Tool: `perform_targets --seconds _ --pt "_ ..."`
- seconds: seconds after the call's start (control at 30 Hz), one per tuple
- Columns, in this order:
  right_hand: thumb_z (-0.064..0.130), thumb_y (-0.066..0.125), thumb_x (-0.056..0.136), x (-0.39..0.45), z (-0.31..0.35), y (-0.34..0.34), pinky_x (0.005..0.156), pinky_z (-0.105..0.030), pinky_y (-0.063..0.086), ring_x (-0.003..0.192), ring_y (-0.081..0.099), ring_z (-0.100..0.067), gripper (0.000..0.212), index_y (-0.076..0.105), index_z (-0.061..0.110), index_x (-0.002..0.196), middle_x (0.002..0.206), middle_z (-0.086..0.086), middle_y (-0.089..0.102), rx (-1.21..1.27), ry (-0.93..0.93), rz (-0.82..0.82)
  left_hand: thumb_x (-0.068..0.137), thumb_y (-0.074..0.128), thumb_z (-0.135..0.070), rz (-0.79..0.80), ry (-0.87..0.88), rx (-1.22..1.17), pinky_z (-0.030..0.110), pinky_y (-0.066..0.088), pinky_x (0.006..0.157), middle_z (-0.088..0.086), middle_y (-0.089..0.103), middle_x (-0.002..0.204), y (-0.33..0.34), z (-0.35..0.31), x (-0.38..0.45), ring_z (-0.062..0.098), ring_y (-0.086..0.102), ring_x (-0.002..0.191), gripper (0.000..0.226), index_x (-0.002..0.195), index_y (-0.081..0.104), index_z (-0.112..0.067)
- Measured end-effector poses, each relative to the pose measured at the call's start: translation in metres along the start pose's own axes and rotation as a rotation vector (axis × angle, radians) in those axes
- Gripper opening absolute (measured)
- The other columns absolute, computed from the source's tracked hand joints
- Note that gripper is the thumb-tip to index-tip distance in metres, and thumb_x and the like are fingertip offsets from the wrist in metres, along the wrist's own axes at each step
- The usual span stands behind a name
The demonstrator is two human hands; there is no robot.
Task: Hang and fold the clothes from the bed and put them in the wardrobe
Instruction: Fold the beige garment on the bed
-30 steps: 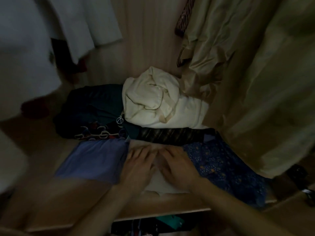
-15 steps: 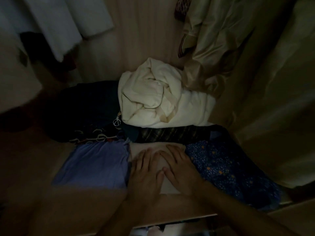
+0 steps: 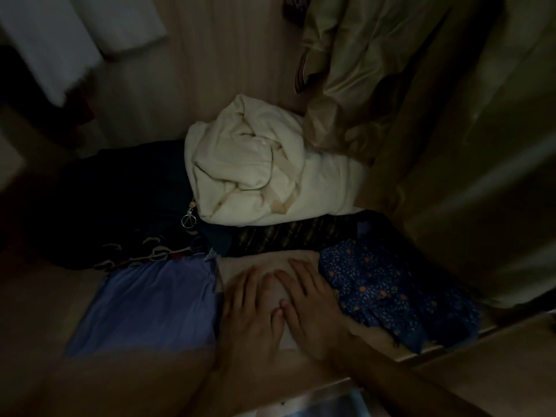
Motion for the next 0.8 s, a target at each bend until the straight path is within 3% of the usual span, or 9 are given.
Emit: perform_targets --seconds 0.13,0.23,0.3,0.33,0.43,0.5,0.57,0.7,0.8 --pt "0.052 0.016 0.103 0.006 -0.002 0.001 0.122 -0.044 0.015 0.149 0.019 -0.026 0.059 0.030 0.026 0.153 0.161 -0.008 0.023 -0.057 0.024 0.050 0.102 0.023 -0.043 -0.009 -0.023 0.008 0.041 0.018 0.114 0.015 0.037 0.153 -0.006 -0.001 0.007 0.031 0.035 0.136 0.062 0.151 0.033 -0.006" --pt "0.055 0.011 0.102 0.005 0.001 -0.002 0.119 -0.048 0.022 0.146 0.025 -0.031 0.063 0.034 0.024 0.152 0.159 -0.011 0.028 -0.092 0.048 0.119 0.097 0.024 -0.048 0.066 -0.051 -0.038 0.039 0.019 0.118 0.015 0.030 0.157 -0.011 -0.003 0.003 0.031 0.034 0.139 0.064 0.155 0.009 -0.026" --pt "0.062 0.005 0.098 0.003 0.006 -0.010 0.117 -0.050 0.026 0.146 0.026 -0.031 0.072 0.033 0.024 0.152 0.159 -0.011 0.027 -0.097 0.064 0.123 0.089 0.006 -0.066 0.164 -0.123 -0.049 0.040 0.007 0.121 0.015 0.014 0.163 -0.019 -0.009 0.003 0.033 0.023 0.148 0.072 0.154 -0.014 -0.040" --pt "0.068 -0.001 0.093 0.001 0.009 -0.017 0.117 -0.049 0.025 0.146 0.024 -0.031 0.080 0.029 0.023 0.153 0.160 -0.010 0.025 -0.096 0.079 0.120 0.087 0.003 -0.067 0.205 -0.133 0.002 0.041 0.005 0.122 0.015 0.013 0.164 -0.028 -0.013 0.003 0.031 0.019 0.149 0.077 0.156 -0.011 -0.035" --pt "0.078 -0.017 0.077 -0.018 0.021 -0.046 0.117 -0.044 0.023 0.144 0.023 -0.030 0.105 0.018 0.020 0.156 0.160 -0.010 0.021 -0.087 0.150 0.090 0.090 0.030 -0.054 0.109 -0.054 0.165 0.047 0.025 0.118 0.009 0.035 0.155 -0.067 -0.038 -0.002 0.029 0.031 0.143 0.070 0.149 0.035 -0.017" --pt "0.079 -0.016 0.075 -0.037 0.030 -0.069 0.114 -0.043 0.027 0.141 0.026 -0.030 0.105 0.020 0.019 0.155 0.157 -0.009 0.024 -0.071 0.146 0.049 0.091 0.043 -0.052 0.068 -0.028 0.178 0.050 0.031 0.114 0.009 0.043 0.148 -0.084 -0.054 -0.011 0.031 0.038 0.138 0.061 0.141 0.046 -0.017" --pt "0.077 -0.008 0.082 -0.058 0.035 -0.088 0.111 -0.044 0.032 0.137 0.030 -0.030 0.096 0.027 0.020 0.151 0.154 -0.009 0.029 -0.058 0.119 0.025 0.091 0.043 -0.051 0.036 0.007 0.200 0.054 0.040 0.106 0.012 0.053 0.139 -0.091 -0.069 -0.024 0.034 0.049 0.127 0.057 0.132 0.056 -0.014" --pt "0.067 0.012 0.095 -0.115 0.035 -0.111 0.103 -0.045 0.039 0.130 0.036 -0.027 0.070 0.035 0.023 0.144 0.145 -0.005 0.036 -0.088 0.062 -0.043 0.083 0.038 -0.047 0.066 0.099 0.212 0.053 0.052 0.090 0.014 0.062 0.125 -0.094 -0.098 -0.066 0.035 0.061 0.109 0.057 0.118 0.064 -0.011" --pt "0.066 0.014 0.097 -0.168 0.026 -0.110 0.107 -0.044 0.036 0.130 0.036 -0.025 0.069 0.038 0.023 0.145 0.144 -0.003 0.039 -0.024 0.055 -0.050 0.084 0.024 -0.054 0.156 0.055 0.149 0.052 0.037 0.108 0.013 0.048 0.144 -0.087 -0.124 -0.115 0.036 0.046 0.131 0.074 0.139 0.050 -0.012"
Point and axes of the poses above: each hand's wrist, its own x-axis towards the middle knuckle, its own y-axis out of the palm, z = x × y, the point moved 3 cm from there along x, towards the middle knuckle
